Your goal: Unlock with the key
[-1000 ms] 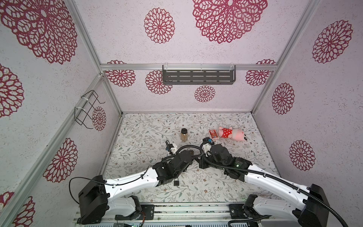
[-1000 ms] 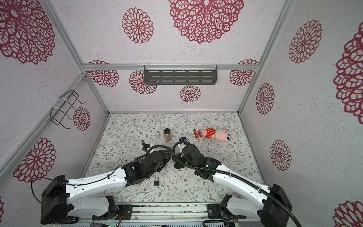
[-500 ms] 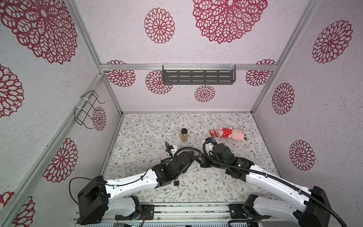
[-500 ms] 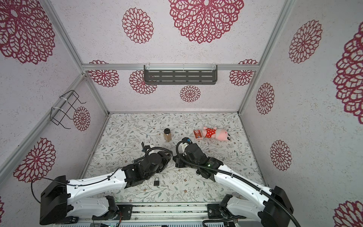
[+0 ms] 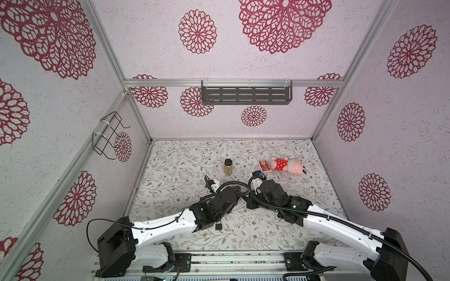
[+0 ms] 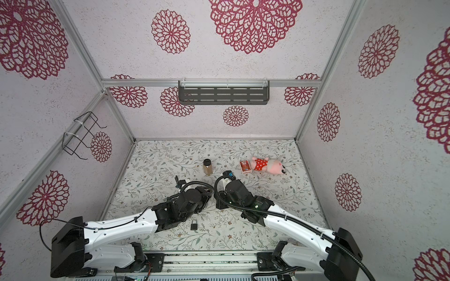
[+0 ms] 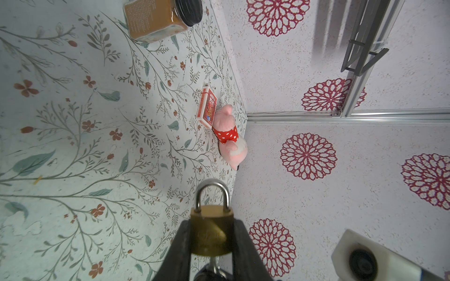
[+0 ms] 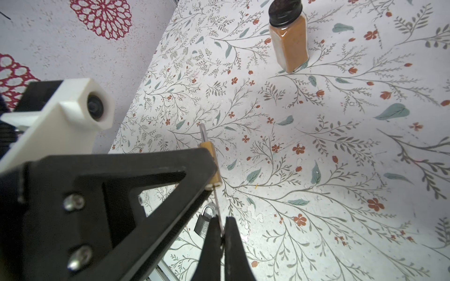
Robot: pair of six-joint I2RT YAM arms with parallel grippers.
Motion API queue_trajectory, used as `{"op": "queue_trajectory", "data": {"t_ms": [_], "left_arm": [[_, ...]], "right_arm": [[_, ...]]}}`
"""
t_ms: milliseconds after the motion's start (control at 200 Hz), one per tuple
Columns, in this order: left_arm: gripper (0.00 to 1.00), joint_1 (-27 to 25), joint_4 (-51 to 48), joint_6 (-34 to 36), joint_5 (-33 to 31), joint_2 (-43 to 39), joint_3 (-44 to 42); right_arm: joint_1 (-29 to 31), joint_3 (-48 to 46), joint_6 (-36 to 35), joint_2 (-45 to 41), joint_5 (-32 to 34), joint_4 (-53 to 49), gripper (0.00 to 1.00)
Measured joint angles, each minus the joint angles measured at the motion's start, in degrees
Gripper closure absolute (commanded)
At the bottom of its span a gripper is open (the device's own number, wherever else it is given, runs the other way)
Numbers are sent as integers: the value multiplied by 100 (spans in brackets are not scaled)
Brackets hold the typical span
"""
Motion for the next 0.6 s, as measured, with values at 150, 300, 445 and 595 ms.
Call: {"op": "queue_trajectory", "data": {"t_ms": [150, 300, 445, 595], "left_arm": [[100, 0, 46, -122, 31, 7, 0], [100, 0, 107, -160, 44, 44, 0], [100, 7, 57, -162, -17, 83, 0], [100, 24, 26, -205, -33, 87, -4]], "right_arm": [[-343, -363, 557, -214, -636, 474, 100], [-289, -275, 577, -205, -490, 326, 100], [79, 63, 284, 66, 221, -81, 100], [269, 92, -177, 168, 625, -63, 100]]}}
